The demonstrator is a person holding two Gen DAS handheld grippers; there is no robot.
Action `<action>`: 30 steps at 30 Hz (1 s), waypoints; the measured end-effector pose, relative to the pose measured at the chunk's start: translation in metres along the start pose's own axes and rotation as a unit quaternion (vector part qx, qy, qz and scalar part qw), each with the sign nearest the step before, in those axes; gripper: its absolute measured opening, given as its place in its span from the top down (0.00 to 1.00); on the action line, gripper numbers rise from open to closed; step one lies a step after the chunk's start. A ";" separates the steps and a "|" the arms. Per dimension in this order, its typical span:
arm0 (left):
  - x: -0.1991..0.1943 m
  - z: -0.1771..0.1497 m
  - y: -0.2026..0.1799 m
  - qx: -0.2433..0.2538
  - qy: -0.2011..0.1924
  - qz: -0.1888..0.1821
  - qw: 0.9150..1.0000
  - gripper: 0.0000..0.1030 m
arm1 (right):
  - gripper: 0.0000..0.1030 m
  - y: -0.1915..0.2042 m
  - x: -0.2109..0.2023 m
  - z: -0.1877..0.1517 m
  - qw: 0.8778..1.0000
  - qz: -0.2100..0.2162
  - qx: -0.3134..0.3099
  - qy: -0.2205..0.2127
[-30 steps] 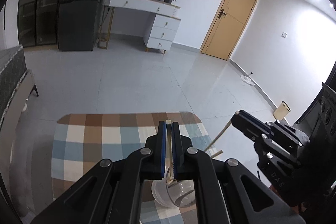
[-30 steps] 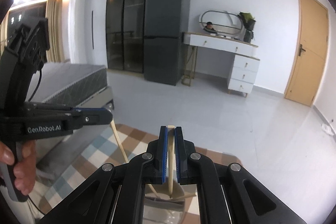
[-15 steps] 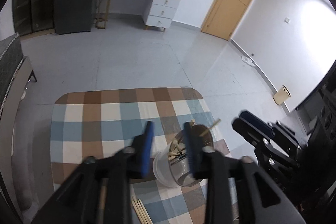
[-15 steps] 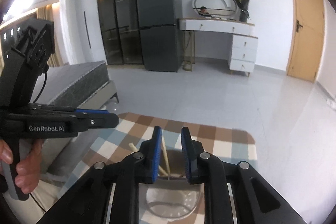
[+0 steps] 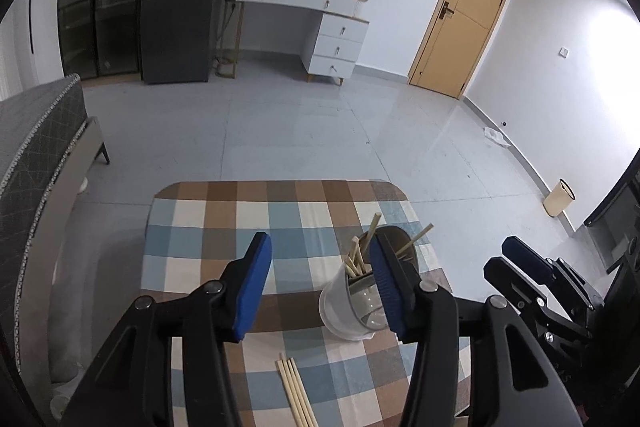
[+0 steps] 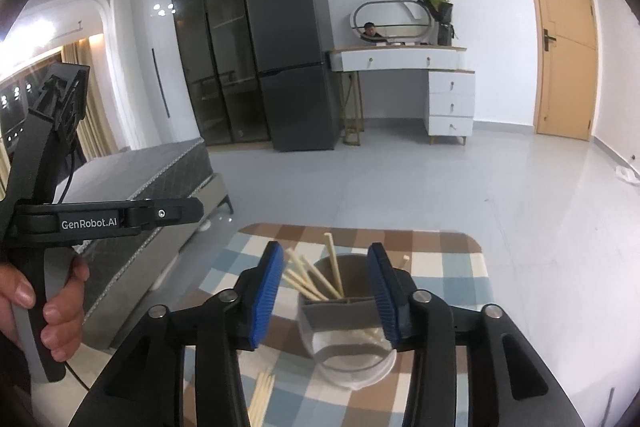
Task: Organize utensils
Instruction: 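Raise both open tools away from the holder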
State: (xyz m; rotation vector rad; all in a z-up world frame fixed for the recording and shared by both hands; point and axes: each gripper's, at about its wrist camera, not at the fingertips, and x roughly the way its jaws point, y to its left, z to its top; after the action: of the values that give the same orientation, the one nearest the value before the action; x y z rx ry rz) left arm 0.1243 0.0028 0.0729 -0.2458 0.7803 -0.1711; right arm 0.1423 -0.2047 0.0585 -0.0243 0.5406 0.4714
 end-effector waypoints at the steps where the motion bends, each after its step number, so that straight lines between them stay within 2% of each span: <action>1: -0.005 -0.002 -0.001 0.001 -0.005 0.001 1.000 0.53 | 0.52 0.003 -0.005 -0.001 1.000 -0.001 0.002 -0.005; 4: -0.015 -0.008 -0.002 0.001 -0.017 0.003 1.000 0.42 | 0.43 0.010 -0.021 -0.004 1.000 -0.006 0.007 -0.022; 10: -0.031 -0.025 -0.003 0.015 -0.032 0.033 0.999 0.39 | 0.26 0.027 -0.046 -0.013 0.999 -0.018 0.015 -0.049; 12: -0.034 -0.031 -0.001 0.013 -0.031 0.038 0.999 0.38 | 0.25 0.035 -0.052 -0.019 0.998 -0.032 0.015 -0.051; 17: -0.043 -0.045 0.004 0.011 -0.038 0.045 0.998 0.38 | 0.23 0.043 -0.063 -0.033 0.997 -0.035 0.029 -0.058; 22: -0.049 -0.060 0.008 0.009 -0.053 0.055 0.997 0.23 | 0.17 0.053 -0.074 -0.050 0.996 -0.040 0.034 -0.076; 30: -0.051 -0.082 0.015 0.012 -0.071 0.067 0.995 0.20 | 0.07 0.069 -0.075 -0.078 0.995 -0.045 0.034 -0.087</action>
State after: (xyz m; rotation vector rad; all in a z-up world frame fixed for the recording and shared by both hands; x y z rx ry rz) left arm 0.0311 0.0165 0.0464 -0.1802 0.6507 -0.0354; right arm 0.0171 -0.1860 0.0360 0.0567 0.3829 0.3622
